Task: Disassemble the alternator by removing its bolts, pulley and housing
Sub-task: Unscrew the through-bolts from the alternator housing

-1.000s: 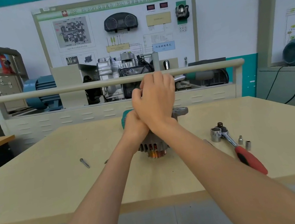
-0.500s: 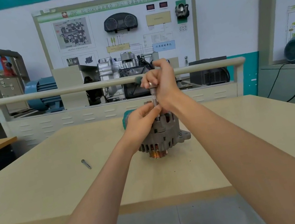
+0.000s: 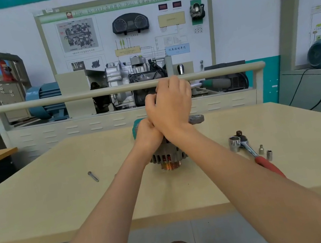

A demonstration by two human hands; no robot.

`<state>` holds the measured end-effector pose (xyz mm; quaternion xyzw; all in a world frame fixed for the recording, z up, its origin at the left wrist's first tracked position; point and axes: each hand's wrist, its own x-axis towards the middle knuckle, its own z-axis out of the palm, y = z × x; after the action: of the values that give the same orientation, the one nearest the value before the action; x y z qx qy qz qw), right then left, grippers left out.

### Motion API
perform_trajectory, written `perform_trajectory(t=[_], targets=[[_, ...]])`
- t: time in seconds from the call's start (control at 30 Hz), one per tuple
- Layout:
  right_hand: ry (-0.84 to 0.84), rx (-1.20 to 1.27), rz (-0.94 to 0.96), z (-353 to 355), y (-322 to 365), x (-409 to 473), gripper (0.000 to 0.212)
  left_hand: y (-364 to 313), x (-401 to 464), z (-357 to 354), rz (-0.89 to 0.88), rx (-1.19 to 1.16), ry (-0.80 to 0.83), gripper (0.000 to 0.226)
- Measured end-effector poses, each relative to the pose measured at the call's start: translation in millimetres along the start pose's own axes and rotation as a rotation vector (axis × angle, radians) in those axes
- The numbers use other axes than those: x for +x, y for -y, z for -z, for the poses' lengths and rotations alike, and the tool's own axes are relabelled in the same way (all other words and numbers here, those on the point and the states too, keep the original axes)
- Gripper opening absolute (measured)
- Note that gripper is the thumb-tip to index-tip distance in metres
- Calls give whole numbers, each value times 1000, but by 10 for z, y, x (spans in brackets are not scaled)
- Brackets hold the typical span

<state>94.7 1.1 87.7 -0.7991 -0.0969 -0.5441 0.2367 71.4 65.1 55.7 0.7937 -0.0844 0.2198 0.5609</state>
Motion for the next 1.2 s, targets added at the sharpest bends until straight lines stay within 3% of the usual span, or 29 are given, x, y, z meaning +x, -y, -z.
perform_trajectory(t=[0.1,0.17,0.27,0.4,0.47,0.53,0.67,0.73,0.77,0.87,0.93,1.07,1.2], targets=[[-10,247,-34,51,26,59,21,-28,-20,-15,-16,-36,13,18],[39,548,-101,84,24,138,39,-54,-35,-14,-25,-43,43,20],[243,1092,-358,131,-31,287,50,-49,-25,-12,-42,-50,93,15],[284,1574,-649,131,-86,381,55,-31,-17,0,-78,-84,101,18],[283,1572,-669,133,-77,374,57,-30,-29,-4,-79,-110,93,17],[259,1376,-596,149,-24,312,50,-28,-37,2,-74,-101,69,16],[44,340,-65,97,25,9,14,-20,-12,-6,-29,24,-5,26],[22,-38,-31,66,49,-41,24,-29,-2,-21,0,26,-22,24],[27,-85,-29,71,58,-28,28,-30,1,-27,0,15,-29,24],[41,153,-16,120,59,56,20,-30,-20,-22,-48,8,-15,25],[71,496,-68,133,25,123,35,-44,-43,-22,-64,-21,25,24],[270,1217,-429,178,-63,319,50,-44,-44,-7,-81,-36,90,15],[327,1414,-600,179,-78,410,54,-42,-34,4,-78,-52,99,16]])
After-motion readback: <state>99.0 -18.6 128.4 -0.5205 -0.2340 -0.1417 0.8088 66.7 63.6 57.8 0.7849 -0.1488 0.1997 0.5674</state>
